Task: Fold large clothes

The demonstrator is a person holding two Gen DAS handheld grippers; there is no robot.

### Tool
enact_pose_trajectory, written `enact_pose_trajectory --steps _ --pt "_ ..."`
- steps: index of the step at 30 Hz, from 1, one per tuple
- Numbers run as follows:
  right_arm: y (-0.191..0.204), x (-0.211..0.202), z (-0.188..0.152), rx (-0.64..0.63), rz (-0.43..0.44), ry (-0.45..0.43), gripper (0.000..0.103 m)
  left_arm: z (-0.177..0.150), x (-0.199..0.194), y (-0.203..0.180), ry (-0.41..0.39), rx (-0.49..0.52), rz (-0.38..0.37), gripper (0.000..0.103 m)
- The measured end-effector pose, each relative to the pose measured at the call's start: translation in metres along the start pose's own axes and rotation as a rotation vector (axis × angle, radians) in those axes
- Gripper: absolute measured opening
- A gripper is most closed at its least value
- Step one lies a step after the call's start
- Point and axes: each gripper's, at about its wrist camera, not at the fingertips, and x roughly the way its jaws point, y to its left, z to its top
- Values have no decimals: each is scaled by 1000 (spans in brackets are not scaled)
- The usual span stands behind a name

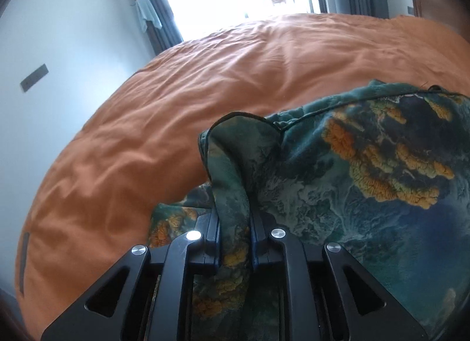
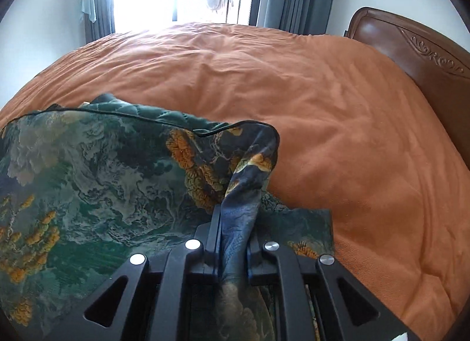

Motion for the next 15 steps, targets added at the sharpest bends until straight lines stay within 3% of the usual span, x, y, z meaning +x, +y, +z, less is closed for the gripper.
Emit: enact_pose_trajectory --steps 7,11,14,15 --pt "-10 21 -6 68 74 -16 15 -4 9 4 15 -67 -68 17" --pt "-3 21 -10 64 67 -22 15 -5 8 -1 19 -49 -52 17" --pt "-3 18 -9 63 65 -18 17 -1 5 2 23 -39 -34 27" --pt "-4 14 -9 65 67 -16 17 1 0 4 30 -36 -23 38"
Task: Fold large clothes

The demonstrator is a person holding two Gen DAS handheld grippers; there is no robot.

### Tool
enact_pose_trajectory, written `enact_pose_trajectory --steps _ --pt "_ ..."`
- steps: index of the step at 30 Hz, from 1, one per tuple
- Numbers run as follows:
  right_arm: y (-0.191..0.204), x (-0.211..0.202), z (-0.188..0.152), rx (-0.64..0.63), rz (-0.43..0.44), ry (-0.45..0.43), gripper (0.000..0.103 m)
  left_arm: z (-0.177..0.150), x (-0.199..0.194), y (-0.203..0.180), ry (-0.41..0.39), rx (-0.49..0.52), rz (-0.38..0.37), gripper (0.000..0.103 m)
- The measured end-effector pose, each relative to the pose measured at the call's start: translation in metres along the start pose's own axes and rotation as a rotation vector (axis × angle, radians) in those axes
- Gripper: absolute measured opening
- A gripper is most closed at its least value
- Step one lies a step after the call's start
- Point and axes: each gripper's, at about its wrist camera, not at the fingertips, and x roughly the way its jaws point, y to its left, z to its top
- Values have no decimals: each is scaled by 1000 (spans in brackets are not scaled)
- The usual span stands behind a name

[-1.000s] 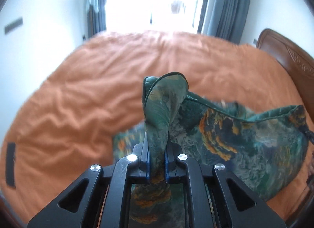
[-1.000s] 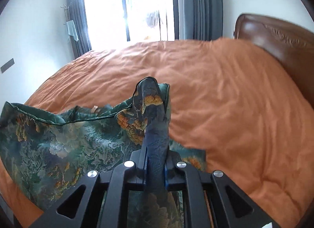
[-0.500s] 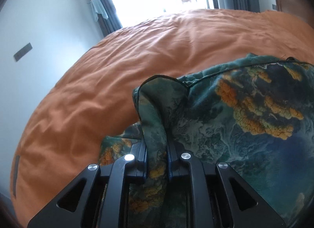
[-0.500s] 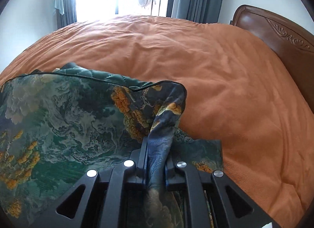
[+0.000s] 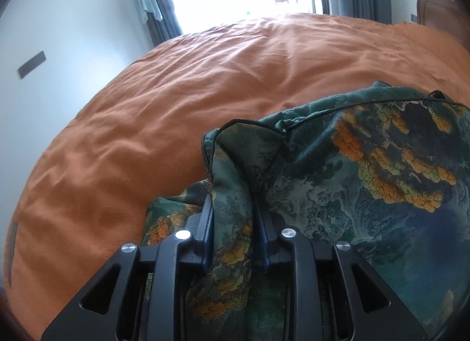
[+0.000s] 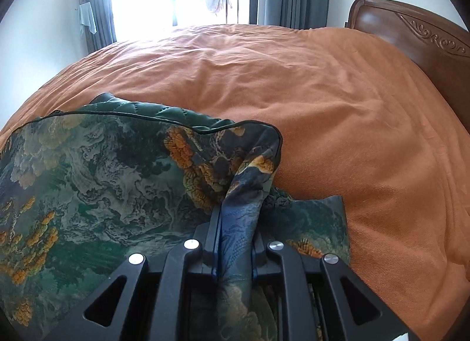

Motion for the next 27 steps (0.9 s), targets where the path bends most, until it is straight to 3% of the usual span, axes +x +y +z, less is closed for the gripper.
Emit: enact_pose_trajectory --steps 3,4,5,6,9,12,16,18,22,27 --pt "-8 -18 7 22 -2 1 26 7 -21 15 -2 -29 1 83" --pt "-11 -27 10 33 -4 -3 44 7 -32 22 -15 -48 -30 91" --pt "-15 -38 11 45 -6 -14 68 5 -44 30 -23 -64 -62 92" --pt "-17 -49 11 55 -10 -31 74 3 -54 35 -24 -71 -85 92" --pt "-15 -89 4 33 8 -92 75 -14 -82 46 -15 -69 -126 94" --pt "0 -122 -19 -37 96 -105 75 -38 -94 48 -1 -48 -112 95" --pt "17 -129 -55 -100 225 -16 75 -66 -89 44 42 -18 -66 95" --pt "15 -118 -72 -100 188 16 75 -74 -91 47 54 -57 -69 95" --pt "4 -135 -80 -12 113 -12 75 -82 -117 53 45 -117 -96 95" --pt "19 -184 -102 13 137 -69 75 -93 -153 36 4 -95 -126 95"
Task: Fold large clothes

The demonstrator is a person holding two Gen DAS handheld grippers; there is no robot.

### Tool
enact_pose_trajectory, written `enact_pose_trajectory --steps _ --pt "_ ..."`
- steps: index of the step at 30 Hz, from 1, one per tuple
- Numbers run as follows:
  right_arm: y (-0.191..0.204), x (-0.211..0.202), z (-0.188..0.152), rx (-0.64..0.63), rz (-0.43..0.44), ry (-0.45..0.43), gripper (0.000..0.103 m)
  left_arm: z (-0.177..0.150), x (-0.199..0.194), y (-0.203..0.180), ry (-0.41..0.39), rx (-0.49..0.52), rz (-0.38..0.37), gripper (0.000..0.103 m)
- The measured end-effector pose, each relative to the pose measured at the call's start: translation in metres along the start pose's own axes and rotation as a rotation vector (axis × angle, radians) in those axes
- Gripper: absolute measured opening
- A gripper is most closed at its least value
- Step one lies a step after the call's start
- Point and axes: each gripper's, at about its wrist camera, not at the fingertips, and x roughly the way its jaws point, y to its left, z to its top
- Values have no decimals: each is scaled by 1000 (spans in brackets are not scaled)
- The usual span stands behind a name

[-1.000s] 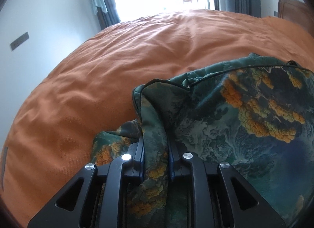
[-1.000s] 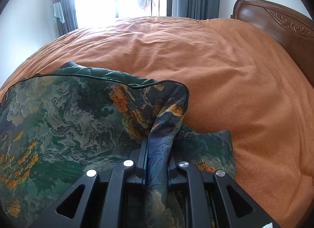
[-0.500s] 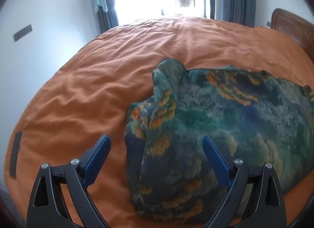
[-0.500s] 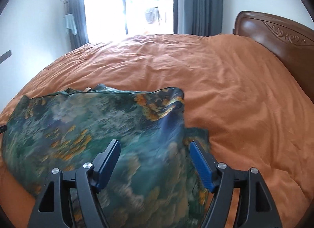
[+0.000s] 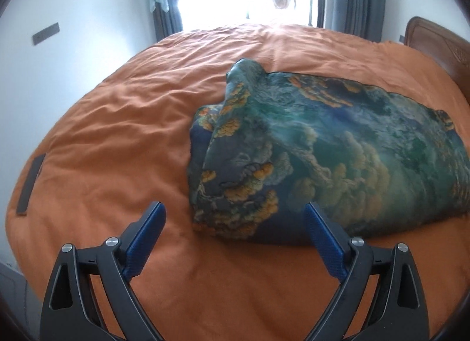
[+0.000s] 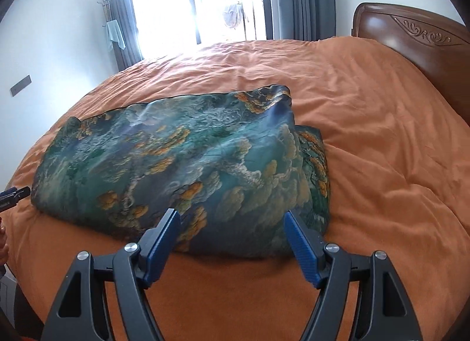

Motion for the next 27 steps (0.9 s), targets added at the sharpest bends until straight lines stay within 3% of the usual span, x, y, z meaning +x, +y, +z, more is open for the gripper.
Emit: enact_pose_trajectory --steps 6,11,21,27 --pt "33 -49 -39 17 4 -35 75 -11 -36 -34 -37 31 -17 95" --pt "45 -78 -52 47 18 -45 75 -17 -62 -49 -61 49 -21 95" --pt "73 -107 -43 -26 -35 -91 77 -20 -96 -73 -94 85 -1 97" --pt "81 -98 -35 -28 10 -99 77 -19 -105 -84 -103 98 23 98"
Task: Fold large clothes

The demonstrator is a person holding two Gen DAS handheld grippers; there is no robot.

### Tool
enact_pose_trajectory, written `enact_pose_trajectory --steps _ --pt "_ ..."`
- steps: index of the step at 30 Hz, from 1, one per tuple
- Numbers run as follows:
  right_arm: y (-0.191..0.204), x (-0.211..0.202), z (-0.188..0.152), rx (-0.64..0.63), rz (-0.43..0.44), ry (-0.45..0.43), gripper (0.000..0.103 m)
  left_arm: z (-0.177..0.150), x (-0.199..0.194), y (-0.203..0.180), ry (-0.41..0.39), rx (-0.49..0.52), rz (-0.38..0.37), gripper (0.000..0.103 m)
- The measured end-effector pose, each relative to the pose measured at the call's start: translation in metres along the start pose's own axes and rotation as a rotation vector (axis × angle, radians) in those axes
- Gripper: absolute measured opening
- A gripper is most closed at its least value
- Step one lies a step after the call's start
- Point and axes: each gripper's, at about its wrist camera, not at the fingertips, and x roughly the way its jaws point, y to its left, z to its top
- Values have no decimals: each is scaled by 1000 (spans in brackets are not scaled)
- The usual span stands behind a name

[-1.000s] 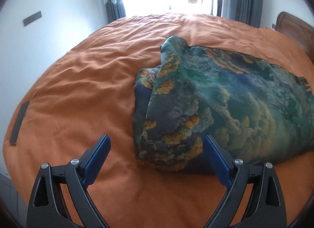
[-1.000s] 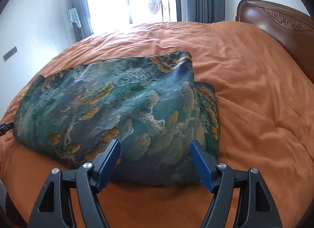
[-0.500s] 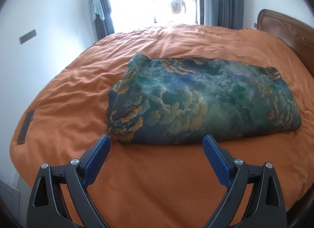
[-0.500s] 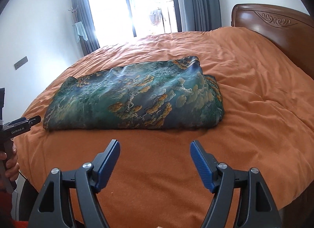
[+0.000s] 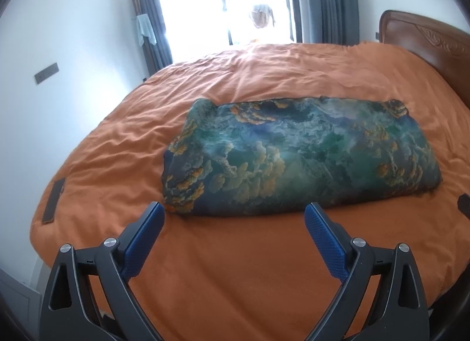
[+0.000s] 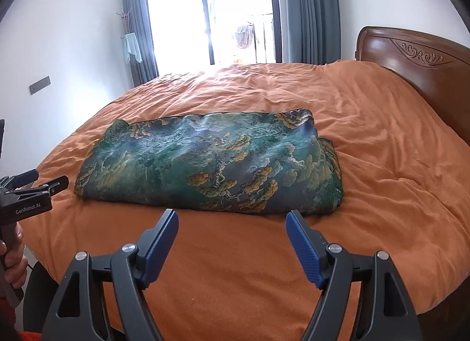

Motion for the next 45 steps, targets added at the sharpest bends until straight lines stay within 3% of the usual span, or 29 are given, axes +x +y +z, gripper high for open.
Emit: enact_pose_trajectory --steps 6,10,15,20,25,28,30,34,41,45 --pt "-12 9 -15 48 14 -1 77 -10 17 -21 57 66 -39 99" --pt "-25 14 -25 79 15 -3 77 2 41 -39 108 104 -108 99" --pt "-33 21 -33 91 25 -14 77 62 91 -52 114 101 -194 99" --pt "-31 33 -45 70 51 22 77 133 167 -65 160 61 -209 98" --pt "-34 38 -51 80 101 29 77 164 228 -77 213 -20 -214 98" --pt "-36 40 -54 81 115 33 77 154 244 -87 259 5 -233 98" --pt "-36 43 -56 78 117 39 77 139 246 -96 273 76 -225 98" --pt "-39 49 -59 107 135 57 77 111 220 -106 209 220 -204 98" --pt "-35 49 -59 107 135 59 77 72 173 -104 147 283 -196 98" --pt "-32 49 -62 102 132 64 77 55 155 -101 117 271 -187 98"
